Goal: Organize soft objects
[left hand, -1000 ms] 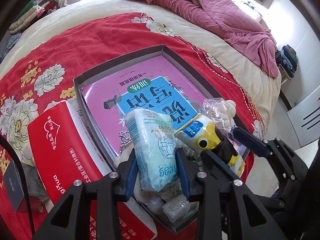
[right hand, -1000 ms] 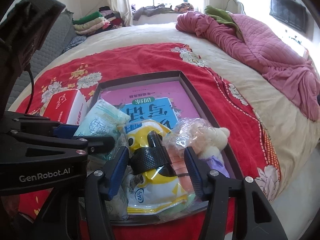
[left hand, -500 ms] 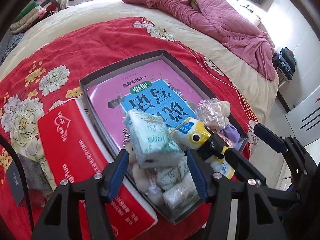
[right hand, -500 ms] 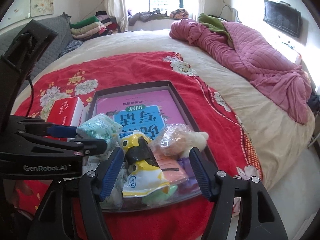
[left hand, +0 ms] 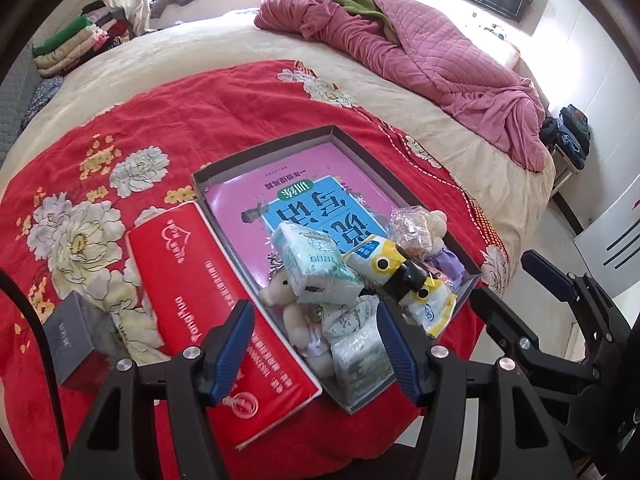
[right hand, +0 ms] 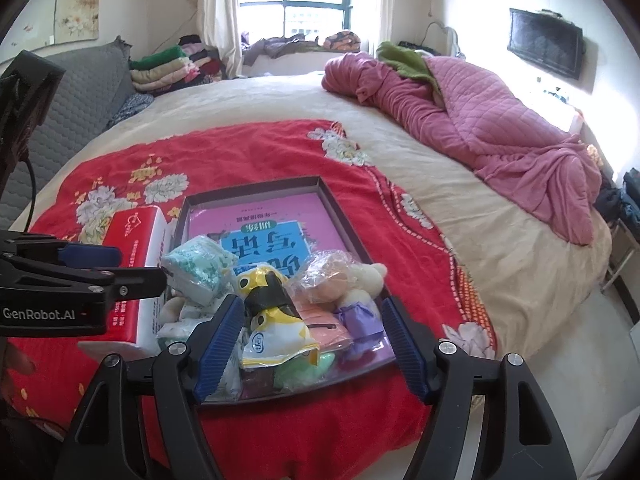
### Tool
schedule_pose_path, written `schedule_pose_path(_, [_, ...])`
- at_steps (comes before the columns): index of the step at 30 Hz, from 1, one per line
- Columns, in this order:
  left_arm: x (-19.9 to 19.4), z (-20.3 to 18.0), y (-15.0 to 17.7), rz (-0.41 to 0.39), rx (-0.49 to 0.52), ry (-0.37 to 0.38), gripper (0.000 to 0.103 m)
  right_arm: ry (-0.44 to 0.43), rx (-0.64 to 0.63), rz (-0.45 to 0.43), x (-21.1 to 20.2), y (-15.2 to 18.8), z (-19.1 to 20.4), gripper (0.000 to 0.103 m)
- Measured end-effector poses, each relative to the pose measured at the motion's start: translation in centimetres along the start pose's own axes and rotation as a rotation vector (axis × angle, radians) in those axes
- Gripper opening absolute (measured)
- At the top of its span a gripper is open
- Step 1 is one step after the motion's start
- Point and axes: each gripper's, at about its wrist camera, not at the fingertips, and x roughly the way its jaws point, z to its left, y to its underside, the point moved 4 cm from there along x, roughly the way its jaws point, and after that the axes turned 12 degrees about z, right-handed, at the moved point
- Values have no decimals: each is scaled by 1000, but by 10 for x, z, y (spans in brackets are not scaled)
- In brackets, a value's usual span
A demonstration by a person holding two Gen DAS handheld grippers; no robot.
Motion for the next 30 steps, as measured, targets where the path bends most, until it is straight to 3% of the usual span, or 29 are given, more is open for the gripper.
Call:
schedule_pose_path(10, [-29,7,21,-57,-12,-4,74,-30,45,-33,-32,3,7,73])
schedule_pose_path(23, [-62,24,47,-120,-41,-33,79,4,36,-72,-65,10,27,74])
schedule_pose_path(30, [-73,31,64,-141,-50,-60,80,17,110,-87,-75,20,30,74])
